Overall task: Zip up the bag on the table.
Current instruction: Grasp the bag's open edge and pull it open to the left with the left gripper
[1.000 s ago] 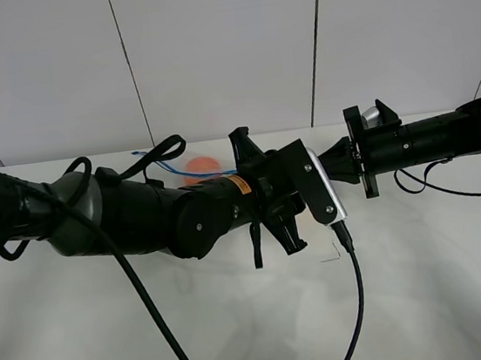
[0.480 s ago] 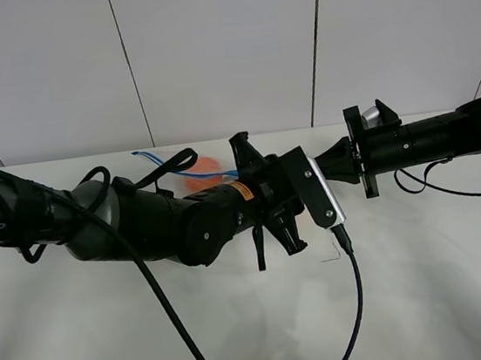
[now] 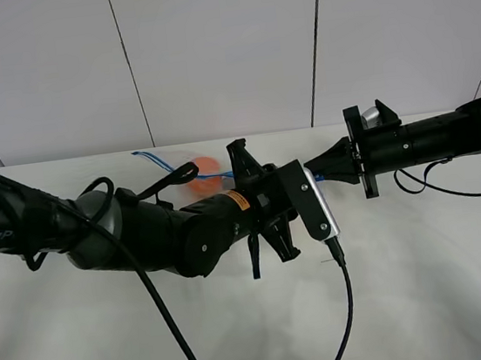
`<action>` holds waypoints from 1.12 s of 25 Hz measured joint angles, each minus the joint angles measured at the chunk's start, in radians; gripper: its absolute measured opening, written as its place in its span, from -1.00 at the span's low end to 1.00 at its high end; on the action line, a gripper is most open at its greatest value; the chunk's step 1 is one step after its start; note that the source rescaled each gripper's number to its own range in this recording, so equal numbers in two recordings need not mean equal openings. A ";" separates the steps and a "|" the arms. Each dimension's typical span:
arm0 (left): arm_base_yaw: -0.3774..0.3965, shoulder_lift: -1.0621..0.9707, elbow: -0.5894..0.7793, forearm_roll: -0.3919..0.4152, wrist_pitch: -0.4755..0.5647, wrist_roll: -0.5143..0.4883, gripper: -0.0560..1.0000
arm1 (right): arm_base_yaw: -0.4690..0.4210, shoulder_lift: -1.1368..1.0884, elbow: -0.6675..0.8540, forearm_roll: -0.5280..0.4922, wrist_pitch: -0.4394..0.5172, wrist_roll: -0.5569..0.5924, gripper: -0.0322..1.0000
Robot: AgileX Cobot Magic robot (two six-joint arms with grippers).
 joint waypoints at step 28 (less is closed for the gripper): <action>0.003 0.006 0.001 -0.010 -0.060 0.101 -0.89 | 0.000 0.000 0.000 0.007 -0.001 0.000 -0.94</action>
